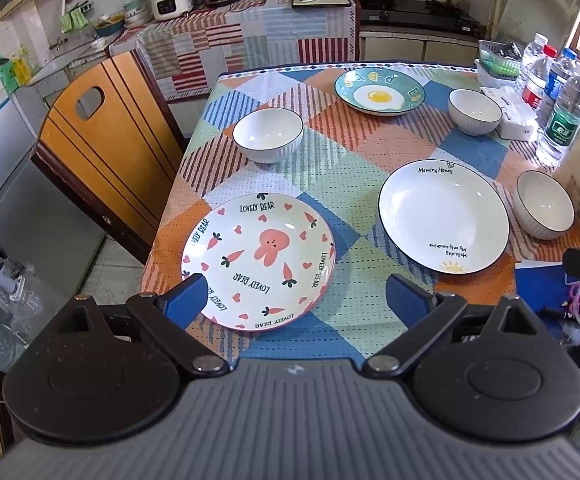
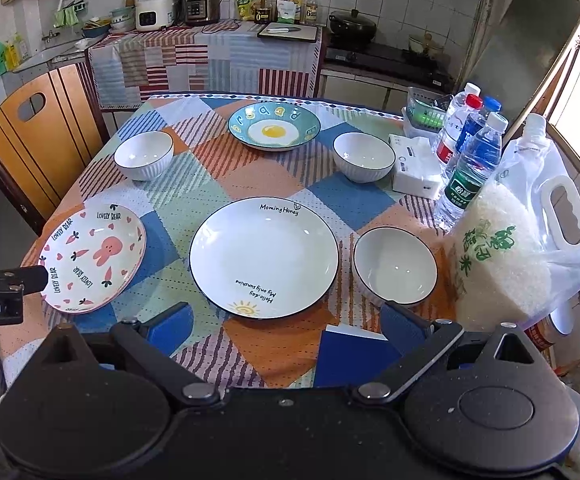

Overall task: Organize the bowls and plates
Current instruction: 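Move both grippers toward the white Morning Honey plate rim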

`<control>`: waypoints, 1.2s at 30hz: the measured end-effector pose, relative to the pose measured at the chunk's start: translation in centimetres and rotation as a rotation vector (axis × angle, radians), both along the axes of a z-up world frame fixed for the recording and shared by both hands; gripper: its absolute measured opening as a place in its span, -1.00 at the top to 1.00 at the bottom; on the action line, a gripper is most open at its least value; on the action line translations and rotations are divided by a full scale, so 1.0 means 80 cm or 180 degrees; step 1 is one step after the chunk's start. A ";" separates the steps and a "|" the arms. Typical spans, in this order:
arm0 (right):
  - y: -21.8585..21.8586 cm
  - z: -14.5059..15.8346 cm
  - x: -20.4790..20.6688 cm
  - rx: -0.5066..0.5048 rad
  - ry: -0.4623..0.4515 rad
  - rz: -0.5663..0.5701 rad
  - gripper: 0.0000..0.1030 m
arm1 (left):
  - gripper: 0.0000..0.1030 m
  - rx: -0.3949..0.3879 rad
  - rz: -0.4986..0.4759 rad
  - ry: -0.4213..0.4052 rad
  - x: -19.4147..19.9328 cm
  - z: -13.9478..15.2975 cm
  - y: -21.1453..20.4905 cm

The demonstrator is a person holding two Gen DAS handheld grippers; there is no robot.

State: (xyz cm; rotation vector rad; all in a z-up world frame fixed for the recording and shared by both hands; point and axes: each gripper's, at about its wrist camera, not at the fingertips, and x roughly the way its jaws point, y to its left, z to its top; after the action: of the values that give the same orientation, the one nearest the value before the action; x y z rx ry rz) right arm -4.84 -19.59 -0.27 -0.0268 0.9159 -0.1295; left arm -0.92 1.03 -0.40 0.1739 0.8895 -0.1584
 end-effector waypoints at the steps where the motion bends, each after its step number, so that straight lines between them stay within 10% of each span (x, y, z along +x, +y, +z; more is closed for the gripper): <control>1: 0.000 0.000 0.000 0.0000 0.0000 -0.0002 -0.96 | -0.89 0.0014 -0.0007 -0.0015 -0.001 0.000 -0.001; 36: -0.003 -0.010 -0.001 -0.0035 0.0072 -0.0040 -0.96 | -0.89 -0.0280 0.0141 -0.0009 -0.003 -0.010 0.017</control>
State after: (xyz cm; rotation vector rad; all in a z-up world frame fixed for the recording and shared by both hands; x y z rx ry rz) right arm -4.88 -19.84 -1.04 -0.0329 0.9381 -0.1462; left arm -1.14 2.42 -1.18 0.0726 0.8811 -0.1557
